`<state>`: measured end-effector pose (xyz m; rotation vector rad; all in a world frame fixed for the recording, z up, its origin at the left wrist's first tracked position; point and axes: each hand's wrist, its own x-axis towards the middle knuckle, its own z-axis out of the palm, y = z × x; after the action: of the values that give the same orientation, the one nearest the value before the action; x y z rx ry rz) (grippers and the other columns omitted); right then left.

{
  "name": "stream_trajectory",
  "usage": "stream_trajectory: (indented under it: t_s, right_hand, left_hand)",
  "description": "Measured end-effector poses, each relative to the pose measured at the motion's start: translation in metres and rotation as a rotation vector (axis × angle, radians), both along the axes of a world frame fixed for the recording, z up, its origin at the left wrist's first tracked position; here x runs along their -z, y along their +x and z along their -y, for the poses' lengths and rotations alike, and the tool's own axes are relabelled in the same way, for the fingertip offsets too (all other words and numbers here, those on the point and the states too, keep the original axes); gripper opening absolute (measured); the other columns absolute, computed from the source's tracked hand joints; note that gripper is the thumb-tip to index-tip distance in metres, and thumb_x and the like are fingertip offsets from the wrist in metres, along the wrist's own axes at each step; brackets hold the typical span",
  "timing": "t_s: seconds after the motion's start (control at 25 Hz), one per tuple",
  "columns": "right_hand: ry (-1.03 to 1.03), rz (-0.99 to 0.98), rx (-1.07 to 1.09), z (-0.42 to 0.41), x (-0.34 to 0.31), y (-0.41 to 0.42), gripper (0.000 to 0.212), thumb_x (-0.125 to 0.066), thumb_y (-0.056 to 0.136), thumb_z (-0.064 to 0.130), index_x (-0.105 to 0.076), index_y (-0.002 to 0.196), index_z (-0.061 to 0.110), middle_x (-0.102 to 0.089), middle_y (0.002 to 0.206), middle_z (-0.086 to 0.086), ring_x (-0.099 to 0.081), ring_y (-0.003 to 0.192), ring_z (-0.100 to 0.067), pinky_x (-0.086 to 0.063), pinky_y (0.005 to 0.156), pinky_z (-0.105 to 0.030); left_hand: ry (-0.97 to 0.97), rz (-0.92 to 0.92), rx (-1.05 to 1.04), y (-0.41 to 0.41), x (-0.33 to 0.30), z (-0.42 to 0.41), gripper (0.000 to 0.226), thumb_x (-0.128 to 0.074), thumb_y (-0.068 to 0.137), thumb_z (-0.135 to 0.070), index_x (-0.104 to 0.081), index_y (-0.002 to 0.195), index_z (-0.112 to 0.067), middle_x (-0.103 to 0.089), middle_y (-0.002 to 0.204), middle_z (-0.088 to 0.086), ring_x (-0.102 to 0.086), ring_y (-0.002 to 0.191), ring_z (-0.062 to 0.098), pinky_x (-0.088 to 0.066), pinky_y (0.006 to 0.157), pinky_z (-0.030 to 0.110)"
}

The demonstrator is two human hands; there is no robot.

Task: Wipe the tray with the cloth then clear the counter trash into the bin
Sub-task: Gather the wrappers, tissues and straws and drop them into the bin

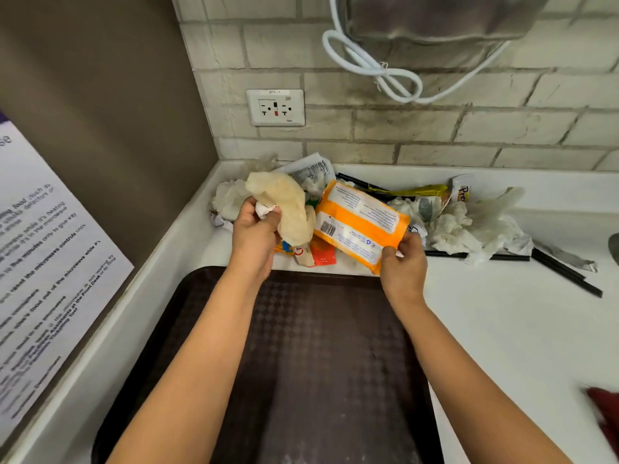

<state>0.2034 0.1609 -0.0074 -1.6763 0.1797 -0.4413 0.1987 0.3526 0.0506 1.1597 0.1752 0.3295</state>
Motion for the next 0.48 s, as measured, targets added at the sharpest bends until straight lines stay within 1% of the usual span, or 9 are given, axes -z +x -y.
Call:
stream_trajectory:
  t_s: [0.04,0.08,0.16,0.2,0.28,0.36,0.4,0.48]
  right_hand:
    - [0.021,0.021,0.041,0.006,-0.002,-0.011,0.020,-0.043,0.086,-0.005,-0.048,0.096,0.012,-0.058,0.092,0.000,-0.056,0.077,0.001,-0.043,0.059,-0.004]
    - [0.049,0.042,0.077,0.012,-0.004,-0.022,0.020,-0.042,0.087,-0.005,-0.047,0.097,0.013,-0.058,0.092,0.000,-0.056,0.077,0.000,-0.043,0.059,-0.004]
    - [0.081,0.062,0.142,0.025,-0.007,-0.047,0.020,-0.041,0.088,-0.004,-0.046,0.098,0.013,-0.058,0.093,0.000,-0.058,0.079,-0.007,-0.047,0.063,-0.013]
    - [0.079,0.052,0.177,0.032,-0.007,-0.060,0.018,-0.042,0.089,-0.002,-0.045,0.098,0.013,-0.058,0.092,0.001,-0.058,0.079,-0.010,-0.049,0.063,-0.019]
    - [0.067,0.018,0.240,0.046,-0.006,-0.089,0.014,-0.043,0.091,0.002,-0.044,0.098,0.014,-0.055,0.086,0.010,-0.059,0.073,-0.007,-0.053,0.054,-0.027]
    - [0.063,0.003,0.282,0.061,-0.002,-0.118,0.013,-0.044,0.092,0.005,-0.042,0.099,0.017,-0.051,0.085,0.017,-0.060,0.070,-0.004,-0.053,0.047,-0.026]
    - [0.060,0.003,0.306,0.068,0.000,-0.135,0.014,-0.044,0.092,0.005,-0.042,0.100,0.017,-0.051,0.086,0.017,-0.061,0.071,-0.005,-0.052,0.044,-0.024]
    - [0.065,0.005,0.365,0.083,0.007,-0.170,0.015,-0.042,0.091,0.004,-0.041,0.100,0.016,-0.053,0.087,0.011,-0.061,0.071,-0.010,-0.049,0.039,-0.022]
  left_hand:
    - [-0.027,0.015,0.018,-0.012,-0.003,0.006,0.029,-0.043,0.094,0.004,-0.052,0.112,-0.017,-0.063,0.104,-0.001,-0.062,0.099,0.015,-0.053,0.086,0.036]
    - [-0.055,0.026,0.032,-0.025,-0.004,0.011,0.031,-0.043,0.094,0.004,-0.050,0.115,-0.017,-0.063,0.104,-0.003,-0.062,0.096,0.012,-0.055,0.082,0.032]
    - [-0.112,0.033,0.068,-0.053,-0.005,0.023,0.033,-0.043,0.094,0.003,-0.051,0.117,-0.019,-0.064,0.105,-0.005,-0.064,0.094,0.009,-0.056,0.076,0.028]
    - [-0.133,0.030,0.097,-0.067,-0.004,0.028,0.033,-0.043,0.094,0.003,-0.052,0.114,-0.022,-0.065,0.105,-0.006,-0.065,0.094,0.008,-0.056,0.076,0.028]
    - [-0.161,0.015,0.161,-0.093,-0.002,0.041,0.035,-0.043,0.093,0.003,-0.054,0.109,-0.027,-0.065,0.105,-0.007,-0.065,0.095,0.008,-0.056,0.079,0.029]
    - [-0.184,-0.010,0.205,-0.116,0.003,0.052,0.035,-0.043,0.093,0.004,-0.053,0.111,-0.025,-0.065,0.106,-0.006,-0.066,0.093,0.007,-0.057,0.075,0.027]
    - [-0.191,-0.029,0.235,-0.127,0.006,0.058,0.035,-0.043,0.093,0.004,-0.052,0.113,-0.023,-0.065,0.105,-0.005,-0.066,0.092,0.007,-0.057,0.072,0.025]
    - [-0.179,-0.062,0.307,-0.151,0.013,0.070,0.033,-0.043,0.093,0.003,-0.052,0.116,-0.020,-0.066,0.105,-0.005,-0.066,0.094,0.009,-0.056,0.072,0.025]
